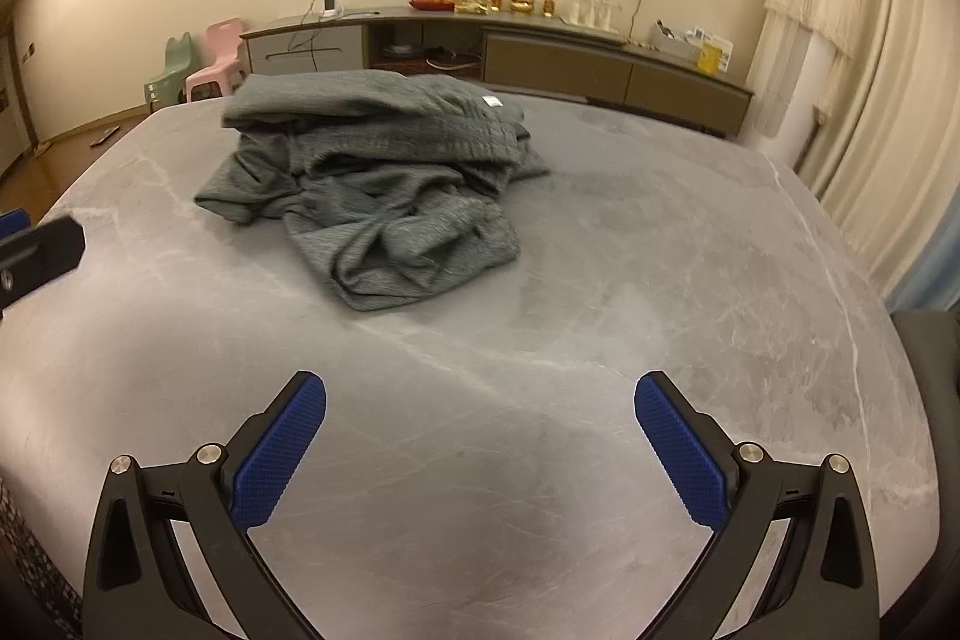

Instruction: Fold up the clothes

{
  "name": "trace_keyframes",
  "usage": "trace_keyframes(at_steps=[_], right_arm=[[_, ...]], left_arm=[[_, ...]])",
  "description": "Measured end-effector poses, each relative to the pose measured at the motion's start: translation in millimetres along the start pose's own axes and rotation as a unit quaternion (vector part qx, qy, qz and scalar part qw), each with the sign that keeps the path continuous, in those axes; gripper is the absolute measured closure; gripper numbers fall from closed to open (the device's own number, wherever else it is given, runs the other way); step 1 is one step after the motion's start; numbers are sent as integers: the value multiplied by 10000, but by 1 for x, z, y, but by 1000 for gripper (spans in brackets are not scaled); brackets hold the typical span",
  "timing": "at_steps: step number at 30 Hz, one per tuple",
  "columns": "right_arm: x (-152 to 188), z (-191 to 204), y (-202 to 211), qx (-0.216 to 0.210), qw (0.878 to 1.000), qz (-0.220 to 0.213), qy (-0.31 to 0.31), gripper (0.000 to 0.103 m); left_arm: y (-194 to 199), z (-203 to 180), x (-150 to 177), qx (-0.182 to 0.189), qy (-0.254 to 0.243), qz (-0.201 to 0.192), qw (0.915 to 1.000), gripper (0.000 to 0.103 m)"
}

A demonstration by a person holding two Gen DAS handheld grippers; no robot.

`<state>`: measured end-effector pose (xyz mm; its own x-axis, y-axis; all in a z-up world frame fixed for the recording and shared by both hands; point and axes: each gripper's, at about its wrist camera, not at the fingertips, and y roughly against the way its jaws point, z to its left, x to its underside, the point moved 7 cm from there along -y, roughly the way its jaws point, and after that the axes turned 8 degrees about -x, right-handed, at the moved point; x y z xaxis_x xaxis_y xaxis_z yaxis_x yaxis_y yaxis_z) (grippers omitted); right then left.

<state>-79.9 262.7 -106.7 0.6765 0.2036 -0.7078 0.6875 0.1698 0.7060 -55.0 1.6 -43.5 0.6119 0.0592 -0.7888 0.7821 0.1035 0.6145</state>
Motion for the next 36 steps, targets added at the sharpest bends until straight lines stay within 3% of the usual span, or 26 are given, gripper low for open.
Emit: trace_keyframes(at_steps=[6, 16, 24, 36], right_arm=[[-6, 14, 1, -51, 9999, 86, 8, 0], [-9, 30, -2, -131, 9999, 3, 87, 0], [-7, 27, -10, -99, 9999, 66, 52, 0], [-5, 7, -19, -45, 9994, 212, -285, 0]], left_arm=[[-3, 8, 10, 93, 101, 162, 9998, 8], [-22, 2, 26, 187, 48, 817, 9965, 8], [-27, -8, 31, 30, -191, 769, 9969, 8], [-40, -11, 40, 262, -87, 916, 9954, 9]])
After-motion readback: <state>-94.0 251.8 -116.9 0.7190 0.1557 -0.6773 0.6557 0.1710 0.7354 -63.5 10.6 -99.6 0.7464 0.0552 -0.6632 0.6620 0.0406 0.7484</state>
